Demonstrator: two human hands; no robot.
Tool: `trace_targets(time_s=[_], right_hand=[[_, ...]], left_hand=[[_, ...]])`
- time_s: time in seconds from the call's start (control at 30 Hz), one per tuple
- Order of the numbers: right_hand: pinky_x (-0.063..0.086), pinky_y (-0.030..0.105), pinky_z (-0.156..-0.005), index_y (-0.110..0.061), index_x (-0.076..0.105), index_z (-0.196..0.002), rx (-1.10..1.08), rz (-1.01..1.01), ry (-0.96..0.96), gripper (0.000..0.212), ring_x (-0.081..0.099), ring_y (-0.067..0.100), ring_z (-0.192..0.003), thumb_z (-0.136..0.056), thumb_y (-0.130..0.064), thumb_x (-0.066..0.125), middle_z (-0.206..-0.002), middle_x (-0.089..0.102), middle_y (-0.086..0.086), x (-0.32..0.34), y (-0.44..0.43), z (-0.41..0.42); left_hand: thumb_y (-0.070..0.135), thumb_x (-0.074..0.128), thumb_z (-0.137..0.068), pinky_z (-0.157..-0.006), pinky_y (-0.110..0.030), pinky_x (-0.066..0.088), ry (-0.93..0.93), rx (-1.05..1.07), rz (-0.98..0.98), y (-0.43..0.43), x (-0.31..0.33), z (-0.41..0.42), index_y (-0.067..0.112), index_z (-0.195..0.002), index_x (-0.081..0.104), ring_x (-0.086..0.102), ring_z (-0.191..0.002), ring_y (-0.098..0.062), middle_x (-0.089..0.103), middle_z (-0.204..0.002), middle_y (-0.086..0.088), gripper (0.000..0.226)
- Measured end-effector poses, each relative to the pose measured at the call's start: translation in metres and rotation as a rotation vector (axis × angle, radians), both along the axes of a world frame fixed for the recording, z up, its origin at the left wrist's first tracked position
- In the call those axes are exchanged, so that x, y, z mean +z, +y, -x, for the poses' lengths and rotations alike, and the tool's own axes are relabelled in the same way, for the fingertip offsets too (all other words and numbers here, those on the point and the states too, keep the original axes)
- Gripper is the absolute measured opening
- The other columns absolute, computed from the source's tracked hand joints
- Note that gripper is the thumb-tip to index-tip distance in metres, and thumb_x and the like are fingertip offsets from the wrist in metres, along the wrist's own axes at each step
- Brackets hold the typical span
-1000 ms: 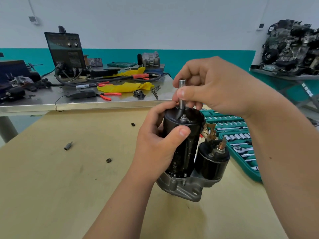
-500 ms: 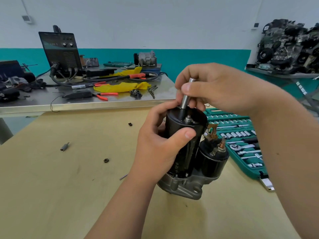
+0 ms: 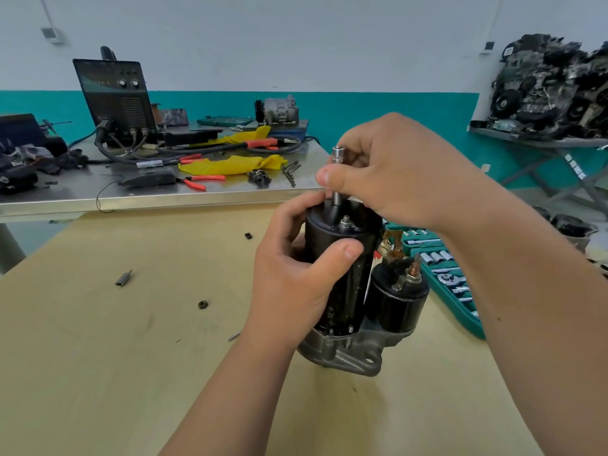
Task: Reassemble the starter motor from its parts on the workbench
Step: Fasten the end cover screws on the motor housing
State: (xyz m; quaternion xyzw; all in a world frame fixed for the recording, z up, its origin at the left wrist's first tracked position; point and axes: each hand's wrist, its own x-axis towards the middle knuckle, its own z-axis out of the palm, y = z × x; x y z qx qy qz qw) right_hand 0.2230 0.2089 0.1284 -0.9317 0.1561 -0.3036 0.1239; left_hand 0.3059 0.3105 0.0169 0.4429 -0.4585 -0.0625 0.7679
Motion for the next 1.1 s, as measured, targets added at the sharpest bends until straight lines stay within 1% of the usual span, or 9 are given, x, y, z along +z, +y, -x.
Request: trace_targets(time_s=[0.13,0.27,0.47,0.6,0.8,0.87,0.93,1.0,1.1], right_hand=[[0.028,0.024,-0.049,-0.020,0.051,-0.068,-0.157,0.189,-0.005,0.032,0.044,0.008,-0.060,-0.090,-0.043,0.059,-0.068,0.051,-0.004,-0.001,0.017,-0.006],[0.028,0.025,-0.049,-0.023,0.047,-0.066,-0.112,0.212,-0.036,0.034,0.043,0.008,-0.058,-0.091,-0.043,0.058,-0.064,0.049,-0.006,-0.008,0.022,-0.010],[0.049,0.025,-0.054,-0.031,0.064,-0.073,0.148,-0.575,-0.649,0.026,0.060,0.007,-0.059,-0.091,-0.039,0.048,-0.066,0.066,-0.008,-0.017,-0.008,0.005],[0.049,0.027,-0.053,-0.026,0.070,-0.082,0.169,-0.716,-0.337,0.026,0.058,0.014,-0.058,-0.092,-0.035,0.048,-0.067,0.064,0.000,-0.058,-0.023,0.022],[0.050,0.031,-0.056,-0.021,0.065,-0.098,0.029,-0.882,-0.079,0.027,0.056,0.012,-0.054,-0.097,-0.007,0.042,-0.060,0.059,-0.002,-0.111,-0.036,0.010],[0.043,0.029,-0.052,-0.029,0.063,-0.100,-0.035,-0.830,0.044,0.024,0.049,0.012,-0.051,-0.096,-0.014,0.045,-0.058,0.053,-0.007,-0.131,-0.034,-0.002],[0.041,0.019,-0.053,-0.035,0.058,-0.100,-0.066,-0.708,0.140,0.014,0.051,0.003,-0.059,-0.099,-0.028,0.046,-0.074,0.058,-0.013,-0.148,-0.032,-0.014],[0.037,0.012,-0.061,-0.037,0.052,-0.103,-0.103,-0.590,0.199,0.008,0.052,-0.007,-0.079,-0.100,-0.033,0.046,-0.096,0.057,-0.016,-0.161,-0.033,-0.021],[0.040,0.016,-0.067,-0.035,0.052,-0.105,-0.131,-0.559,0.257,0.009,0.053,-0.005,-0.086,-0.101,-0.034,0.044,-0.099,0.057,-0.016,-0.172,-0.033,-0.027]], left_hand=[[0.037,0.077,-0.067,-0.072,-0.020,0.055,-0.023,0.078,-0.004,-0.001,-0.002,0.005,0.043,-0.111,0.060,0.070,-0.093,-0.008,0.068,-0.108,0.016,0.048],[0.045,0.076,-0.065,-0.068,-0.021,0.056,-0.072,0.216,-0.033,0.000,-0.003,0.008,0.052,-0.109,0.056,0.069,-0.087,-0.006,0.066,-0.104,0.024,0.050],[0.039,0.068,-0.062,-0.064,-0.010,0.051,0.035,0.266,0.029,0.006,-0.002,-0.006,0.040,-0.102,0.062,0.068,-0.080,0.004,0.069,-0.093,0.028,0.040],[0.043,0.063,-0.062,-0.070,-0.014,0.053,0.106,0.308,0.025,0.023,0.002,-0.036,0.031,-0.101,0.067,0.067,-0.080,0.003,0.072,-0.087,0.020,0.041],[0.040,0.061,-0.070,-0.075,-0.018,0.055,-0.127,0.154,-0.146,0.065,0.011,-0.086,0.027,-0.109,0.065,0.069,-0.089,-0.004,0.074,-0.099,0.014,0.041],[0.034,0.065,-0.073,-0.074,-0.021,0.056,-0.153,0.095,-0.258,0.069,0.008,-0.093,0.030,-0.103,0.070,0.071,-0.090,-0.011,0.075,-0.102,0.006,0.030],[0.015,0.065,-0.081,-0.062,-0.020,0.054,-0.036,0.181,-0.250,0.074,0.004,-0.103,0.028,-0.085,0.071,0.070,-0.070,-0.013,0.074,-0.080,0.007,0.014],[0.000,0.056,-0.090,-0.048,-0.020,0.043,0.184,0.343,-0.080,0.086,0.003,-0.118,0.026,-0.072,0.062,0.052,-0.046,-0.009,0.056,-0.054,0.010,0.032],[0.025,0.069,-0.079,-0.055,-0.017,0.044,-0.040,0.469,-0.199,0.094,0.003,-0.115,0.037,-0.079,0.067,0.050,-0.055,-0.005,0.059,-0.063,0.014,0.012]])
